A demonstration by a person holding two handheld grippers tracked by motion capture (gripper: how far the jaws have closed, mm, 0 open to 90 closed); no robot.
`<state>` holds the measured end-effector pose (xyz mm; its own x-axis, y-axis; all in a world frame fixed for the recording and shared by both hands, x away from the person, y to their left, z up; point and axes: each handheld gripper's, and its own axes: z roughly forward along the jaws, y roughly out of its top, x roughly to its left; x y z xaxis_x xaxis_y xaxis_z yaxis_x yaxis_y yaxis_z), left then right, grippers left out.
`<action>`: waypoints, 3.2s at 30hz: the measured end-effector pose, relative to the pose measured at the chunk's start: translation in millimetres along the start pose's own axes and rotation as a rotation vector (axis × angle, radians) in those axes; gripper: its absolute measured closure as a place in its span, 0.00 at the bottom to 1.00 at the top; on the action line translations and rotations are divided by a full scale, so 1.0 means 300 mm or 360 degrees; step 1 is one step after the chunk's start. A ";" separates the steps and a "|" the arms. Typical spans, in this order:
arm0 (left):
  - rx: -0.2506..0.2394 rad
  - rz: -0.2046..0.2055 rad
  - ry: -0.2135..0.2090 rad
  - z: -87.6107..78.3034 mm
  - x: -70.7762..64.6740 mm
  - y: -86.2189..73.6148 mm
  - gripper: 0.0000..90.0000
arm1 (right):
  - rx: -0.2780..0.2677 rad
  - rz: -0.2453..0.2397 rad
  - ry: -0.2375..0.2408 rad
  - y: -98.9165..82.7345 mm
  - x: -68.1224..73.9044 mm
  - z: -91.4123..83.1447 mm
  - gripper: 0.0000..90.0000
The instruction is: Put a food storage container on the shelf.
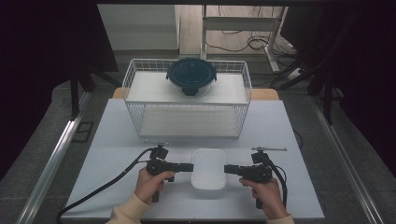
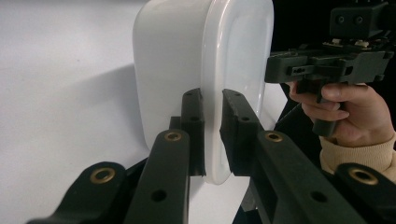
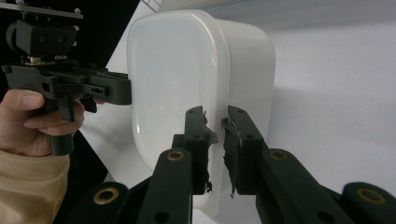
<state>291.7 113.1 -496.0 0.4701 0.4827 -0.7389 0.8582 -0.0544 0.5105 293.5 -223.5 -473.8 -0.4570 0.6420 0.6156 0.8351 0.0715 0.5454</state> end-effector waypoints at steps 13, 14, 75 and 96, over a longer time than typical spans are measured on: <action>-0.0059 0.0090 -0.0035 -0.065 -0.055 0.005 0.90 | -0.0065 -0.0095 0.0040 0.010 0.054 -0.028 0.88; -0.0063 0.0102 -0.0034 -0.072 -0.060 0.005 0.90 | -0.0066 -0.0102 0.0045 0.011 0.058 -0.029 0.88; -0.0397 0.0509 -0.0018 -0.511 -0.399 0.388 0.91 | -0.0314 -0.0523 0.0094 0.488 0.511 -0.206 0.88; -0.0394 0.0434 -0.0054 -0.594 -0.362 0.664 0.91 | -0.0272 -0.0490 0.0078 0.770 0.572 -0.187 0.88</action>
<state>374.9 205.5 -235.7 0.6850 0.4500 -0.5730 0.6265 0.0378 0.7785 390.8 -139.6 -210.1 -0.6971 0.5723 0.4318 0.5944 0.1246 0.7945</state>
